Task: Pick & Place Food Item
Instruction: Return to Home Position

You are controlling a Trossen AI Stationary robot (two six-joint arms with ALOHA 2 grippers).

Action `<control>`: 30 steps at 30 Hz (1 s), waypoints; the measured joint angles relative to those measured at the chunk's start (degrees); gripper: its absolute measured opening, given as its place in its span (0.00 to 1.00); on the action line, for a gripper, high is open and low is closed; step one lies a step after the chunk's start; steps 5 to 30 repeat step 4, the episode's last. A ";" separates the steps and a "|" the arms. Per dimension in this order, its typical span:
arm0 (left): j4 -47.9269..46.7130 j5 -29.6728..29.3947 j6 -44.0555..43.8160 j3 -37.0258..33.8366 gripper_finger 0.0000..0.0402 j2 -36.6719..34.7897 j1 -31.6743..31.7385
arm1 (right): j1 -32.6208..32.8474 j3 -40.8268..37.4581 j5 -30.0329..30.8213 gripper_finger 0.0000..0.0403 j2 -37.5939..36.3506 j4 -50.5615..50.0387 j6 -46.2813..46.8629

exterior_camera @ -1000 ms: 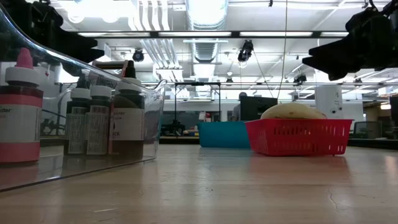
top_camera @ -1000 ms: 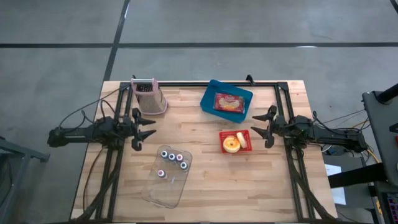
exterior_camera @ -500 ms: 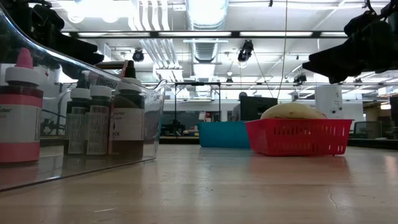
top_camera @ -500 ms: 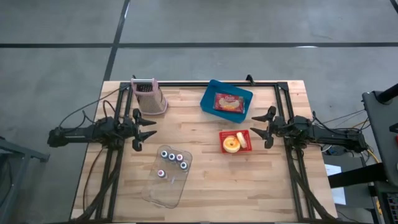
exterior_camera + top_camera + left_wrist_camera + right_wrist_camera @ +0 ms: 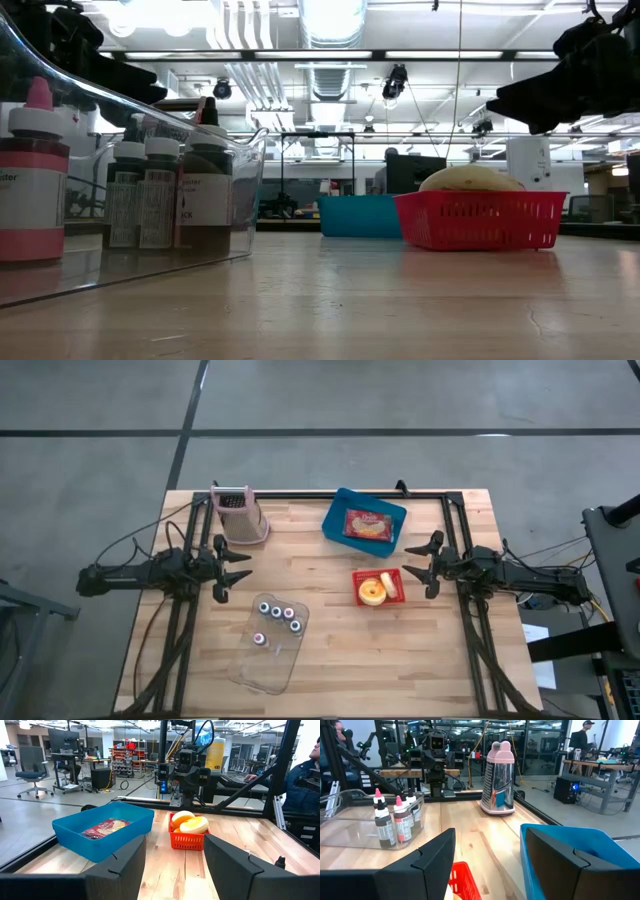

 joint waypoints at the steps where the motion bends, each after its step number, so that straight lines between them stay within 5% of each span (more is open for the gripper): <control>1: 0.00 0.00 0.00 0.00 0.51 0.00 0.00 | 0.01 0.00 0.00 0.59 0.00 0.02 0.06; 30: 0.00 0.00 0.00 0.00 0.51 0.00 0.00 | 0.00 0.00 0.02 0.59 0.00 0.00 -0.07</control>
